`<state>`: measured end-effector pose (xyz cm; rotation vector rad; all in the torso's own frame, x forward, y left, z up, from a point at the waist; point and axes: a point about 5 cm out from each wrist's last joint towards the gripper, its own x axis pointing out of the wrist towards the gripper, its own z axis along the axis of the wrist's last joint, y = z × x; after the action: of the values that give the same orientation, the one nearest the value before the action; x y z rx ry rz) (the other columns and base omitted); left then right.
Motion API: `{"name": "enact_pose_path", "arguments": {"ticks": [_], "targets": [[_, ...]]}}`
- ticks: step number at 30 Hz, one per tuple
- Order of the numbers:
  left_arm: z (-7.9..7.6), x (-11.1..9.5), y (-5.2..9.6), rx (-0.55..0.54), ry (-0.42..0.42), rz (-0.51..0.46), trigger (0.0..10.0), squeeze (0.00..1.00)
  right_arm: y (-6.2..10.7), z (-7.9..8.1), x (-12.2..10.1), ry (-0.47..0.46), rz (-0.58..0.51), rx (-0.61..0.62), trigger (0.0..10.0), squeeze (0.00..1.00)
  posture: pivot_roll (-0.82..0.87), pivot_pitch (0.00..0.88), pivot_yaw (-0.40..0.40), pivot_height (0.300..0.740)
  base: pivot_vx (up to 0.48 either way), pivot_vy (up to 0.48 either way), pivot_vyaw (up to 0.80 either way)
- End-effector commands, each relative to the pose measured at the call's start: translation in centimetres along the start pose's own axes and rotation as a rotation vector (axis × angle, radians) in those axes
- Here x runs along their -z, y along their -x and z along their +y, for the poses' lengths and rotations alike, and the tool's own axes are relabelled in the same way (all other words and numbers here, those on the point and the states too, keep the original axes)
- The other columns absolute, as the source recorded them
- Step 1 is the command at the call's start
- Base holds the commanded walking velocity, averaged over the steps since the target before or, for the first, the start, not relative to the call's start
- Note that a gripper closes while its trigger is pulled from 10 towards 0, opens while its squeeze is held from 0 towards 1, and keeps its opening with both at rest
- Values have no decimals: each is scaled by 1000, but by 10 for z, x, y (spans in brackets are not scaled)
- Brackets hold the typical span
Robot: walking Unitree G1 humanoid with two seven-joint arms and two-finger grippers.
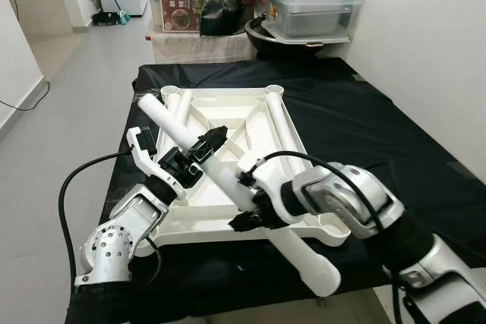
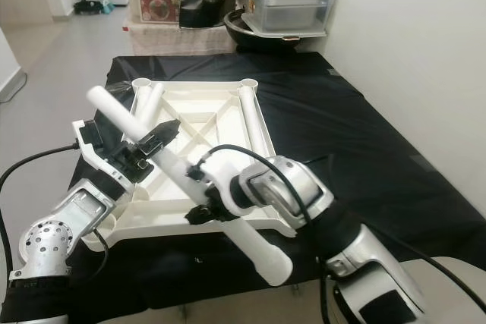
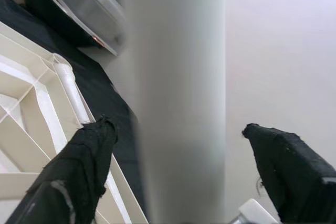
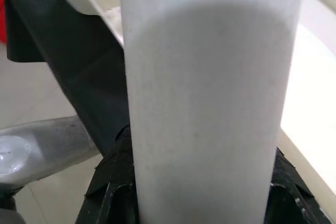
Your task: Building children table
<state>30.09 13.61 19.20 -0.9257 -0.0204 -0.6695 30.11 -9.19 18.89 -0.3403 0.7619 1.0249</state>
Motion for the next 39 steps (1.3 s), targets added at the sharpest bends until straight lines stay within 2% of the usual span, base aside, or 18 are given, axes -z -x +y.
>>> {"name": "enact_pose_path", "arguments": {"ticks": [1,6,7,11,13,14,20,21,22,23,24,26,29,30,33,35,38,39], "targets": [[3,-1,3,-15,19,-16,10000,1000,7,1,-3,-4,-31,-9,0,0,16,0,-48,740,0,0,0],[3,-3,5,-17,24,-31,10000,1000,24,-12,1,-48,-56,36,0,0,15,0,-51,740,0,0,0],[1,-4,6,5,29,-31,10000,1000,34,-16,1,-65,-68,55,0,0,13,0,-52,740,0,0,0],[-9,-1,8,86,79,-6,10000,1000,61,-13,-4,-94,-115,52,0,0,3,0,-49,740,0,0,0],[-9,0,8,86,87,0,10000,1000,66,-11,-4,-100,-122,49,0,0,3,0,-49,740,0,0,0],[-8,1,8,80,90,8,10000,0,72,-10,-4,-107,-128,47,0,0,-1,0,-47,740,0,0,0],[-5,2,8,68,103,16,10000,0,94,-11,-8,-132,-173,42,0,0,-9,0,-46,740,0,0,0],[-5,3,9,69,102,22,10000,0,106,-17,-21,-132,-247,80,0,0,-14,0,-46,740,0,0,0],[-5,3,9,69,102,22,10000,0,106,-17,-21,-132,-247,80,0,0,-14,0,-46,740,0,0,0],[-5,4,9,68,97,30,10000,0,115,-22,-32,-129,-322,125,0,0,-13,0,-46,740,0,0,0],[-5,4,9,68,97,30,10000,0,115,-22,-32,-129,-322,125,0,0,-13,0,-46,740,0,0,0],[-4,7,9,62,72,47,10000,0,134,-39,-57,-128,-539,266,0,0,-2,0,-51,740,0,0,0],[-4,8,9,59,62,53,10000,0,139,-44,-62,-130,-603,313,0,0,0,0,-51,740,0,0,0],[0,10,11,15,8,66,10000,0,144,-49,-69,-167,-748,339,0,0,20,0,-57,740,0,0,0],[4,11,11,-28,-33,75,10000,0,145,-49,-71,-181,-810,342,0,0,24,0,-57,740,0,0,0],[14,12,14,-118,-99,82,10000,0,144,-49,-71,-200,-901,359,0,0,35,0,-58,740,0,0,0],[22,9,19,-186,-171,85,10000,0,127,-50,-55,-216,-883,394,0,0,47,0,-61,740,0,0,0],[22,9,19,-186,-171,85,10000,0,127,-50,-55,-216,-883,394,0,0,47,0,-61,740,0,0,0]]}}
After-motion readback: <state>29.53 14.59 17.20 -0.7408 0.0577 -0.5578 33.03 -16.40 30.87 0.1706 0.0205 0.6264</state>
